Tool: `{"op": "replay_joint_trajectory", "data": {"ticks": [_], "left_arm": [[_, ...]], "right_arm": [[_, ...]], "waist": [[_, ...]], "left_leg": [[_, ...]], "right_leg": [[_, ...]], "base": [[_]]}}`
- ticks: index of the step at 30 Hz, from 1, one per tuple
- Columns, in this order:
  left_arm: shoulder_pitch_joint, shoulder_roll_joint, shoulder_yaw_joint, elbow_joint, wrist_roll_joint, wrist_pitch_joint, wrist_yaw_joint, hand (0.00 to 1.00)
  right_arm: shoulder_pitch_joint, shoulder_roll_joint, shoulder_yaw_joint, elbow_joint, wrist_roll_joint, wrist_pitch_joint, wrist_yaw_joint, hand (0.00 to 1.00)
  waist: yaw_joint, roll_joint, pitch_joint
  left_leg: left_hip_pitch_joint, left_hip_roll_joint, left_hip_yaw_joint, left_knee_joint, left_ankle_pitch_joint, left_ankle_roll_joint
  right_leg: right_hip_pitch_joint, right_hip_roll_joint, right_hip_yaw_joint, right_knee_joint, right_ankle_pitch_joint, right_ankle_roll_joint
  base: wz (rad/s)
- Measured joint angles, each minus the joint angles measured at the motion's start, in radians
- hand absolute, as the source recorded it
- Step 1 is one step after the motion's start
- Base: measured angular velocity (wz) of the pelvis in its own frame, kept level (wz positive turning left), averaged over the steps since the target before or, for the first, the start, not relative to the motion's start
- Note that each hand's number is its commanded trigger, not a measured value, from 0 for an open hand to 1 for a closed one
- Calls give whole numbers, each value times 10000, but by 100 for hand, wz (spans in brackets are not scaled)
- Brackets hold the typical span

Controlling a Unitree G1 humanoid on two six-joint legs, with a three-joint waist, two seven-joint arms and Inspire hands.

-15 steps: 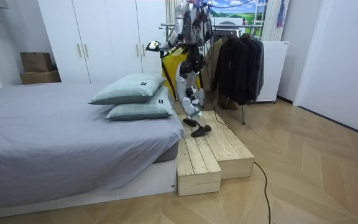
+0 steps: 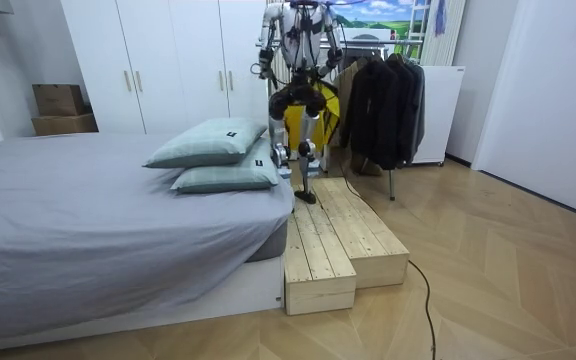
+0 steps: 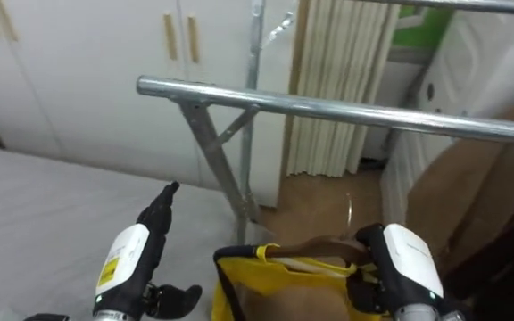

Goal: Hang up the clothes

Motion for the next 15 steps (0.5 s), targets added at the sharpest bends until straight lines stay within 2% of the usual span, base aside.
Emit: {"op": "replay_joint_trajectory", "data": {"ticks": [1, 2, 4, 5, 7, 10, 14, 15], "left_arm": [[-111, -9, -8, 136, 82, 1, 15, 0], [-138, 41, -8, 215, 113, 19, 18, 0], [-151, 139, -23, 213, 95, 19, 16, 0], [-186, 139, -67, 207, 74, 19, 16, 0], [-289, 122, -205, 207, -50, 17, 16, 0], [-367, 62, -357, 202, -177, 9, 18, 0], [-380, 119, -325, 180, -60, 6, 22, 0], [-382, 149, -322, 180, -60, 6, 22, 0]], "right_arm": [[-2, -4, -1, -158, -277, 0, 0, 100], [2, 5, 0, -336, -393, -7, -5, 100], [29, 2, -10, -665, -524, -6, -101, 100], [31, -2, -10, -842, -545, -3, -241, 100], [24, -1, -14, -1105, -540, 6, -386, 100], [23, 7, -1, -1194, -533, 19, -429, 100], [25, 113, 41, -1276, -678, 290, -42, 100], [27, 116, 66, -1275, -737, 314, -26, 100]], "waist": [[-62, -5, 18], [-119, -4, 18], [-334, 33, 41], [-503, 81, 75], [-516, 195, 123], [-521, 388, 94], [-386, 386, 100], [-391, 384, 102]], "left_leg": [[138, -7, 317, -179, 38, 77], [317, -1, 575, -339, 34, 106], [503, 8, 704, -450, 21, 121], [619, -3, 716, -563, 23, 118], [791, -18, 948, -787, 39, 92], [949, -8, 1263, -1078, 53, 70], [977, 104, 1849, -1209, 55, 43], [1005, 108, 1879, -1216, 55, 42]], "right_leg": [[-30, -38, -50, -19, 23, 28], [4, -133, -334, -106, 59, 19], [132, -173, -441, -304, 66, 21], [230, -148, -388, -433, 67, 23], [266, -31, -125, -466, 70, 27], [187, 96, 192, -451, 52, 26], [15, 290, 547, -449, 78, -13], [28, 298, 561, -458, 78, -14]], "base": [[-71], [-74], [-31], [-14], [-31], [-33], [-33], [-19]]}}
